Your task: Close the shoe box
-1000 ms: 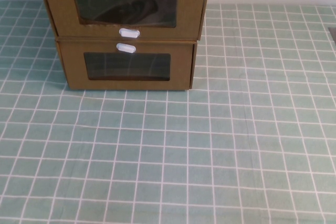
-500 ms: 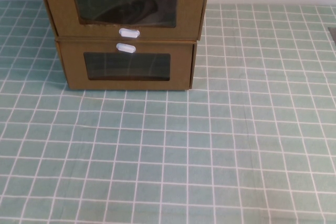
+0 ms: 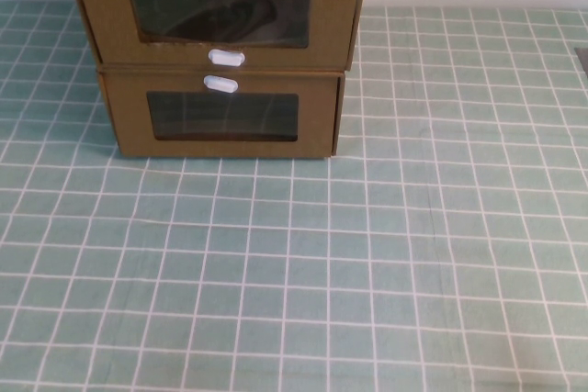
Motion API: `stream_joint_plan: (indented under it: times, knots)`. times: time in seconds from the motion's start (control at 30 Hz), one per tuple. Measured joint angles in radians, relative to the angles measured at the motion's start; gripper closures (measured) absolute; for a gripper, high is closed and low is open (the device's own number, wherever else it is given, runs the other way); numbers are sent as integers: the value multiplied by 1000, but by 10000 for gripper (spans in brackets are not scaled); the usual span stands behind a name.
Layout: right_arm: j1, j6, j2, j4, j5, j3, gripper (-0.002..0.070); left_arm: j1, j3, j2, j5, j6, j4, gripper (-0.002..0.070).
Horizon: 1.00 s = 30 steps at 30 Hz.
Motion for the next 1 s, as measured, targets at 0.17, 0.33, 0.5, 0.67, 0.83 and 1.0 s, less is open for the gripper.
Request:
stream_joint_plan:
  times: [0.17,0.33,0.5,0.67,0.83,1.0]
  knots:
    - [-40,0,0,-21,81,0,690,0,0,0,0,0,0,680]
    - [-54,0,0,-48,104,0,690,0,0,0,0,0,0,680]
    - [-54,46,0,-112,104,0,690,0,0,0,0,0,0,680]
    - [-54,65,0,-130,106,0,690,0,0,0,0,0,0,680]
    - [-54,69,0,-130,108,0,690,0,0,0,0,0,0,680]
    - [-54,71,0,-130,108,0,690,0,0,0,0,0,0,680]
